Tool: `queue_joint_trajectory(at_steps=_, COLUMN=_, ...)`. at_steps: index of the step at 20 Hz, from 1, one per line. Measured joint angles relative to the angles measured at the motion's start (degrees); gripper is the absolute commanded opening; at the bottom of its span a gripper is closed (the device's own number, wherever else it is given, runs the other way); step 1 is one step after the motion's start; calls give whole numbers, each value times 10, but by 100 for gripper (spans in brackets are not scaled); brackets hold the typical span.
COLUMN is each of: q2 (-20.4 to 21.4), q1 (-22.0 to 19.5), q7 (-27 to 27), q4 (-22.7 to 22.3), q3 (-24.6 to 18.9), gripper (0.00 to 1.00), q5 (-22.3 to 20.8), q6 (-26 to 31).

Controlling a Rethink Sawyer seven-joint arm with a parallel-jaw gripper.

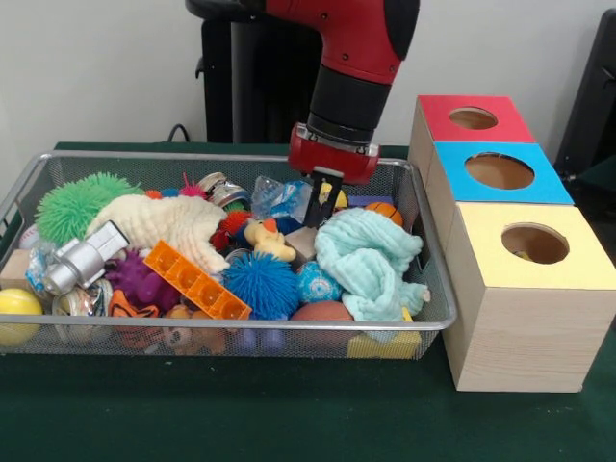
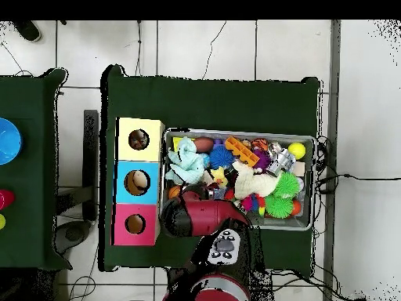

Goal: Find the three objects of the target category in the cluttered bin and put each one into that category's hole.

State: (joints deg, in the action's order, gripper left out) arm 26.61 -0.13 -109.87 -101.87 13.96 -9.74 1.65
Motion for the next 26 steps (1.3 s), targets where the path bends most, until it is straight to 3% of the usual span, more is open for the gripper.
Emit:
queue_joint_trajectory(at_steps=10, q2=31, q1=-103, q7=0, q4=-10, q3=5, gripper=0, q5=-33, q6=0)
queue_joint_trajectory(at_steps=26, q2=11, q1=-115, q7=0, q4=-9, q3=15, gripper=0, q5=-53, q6=0)
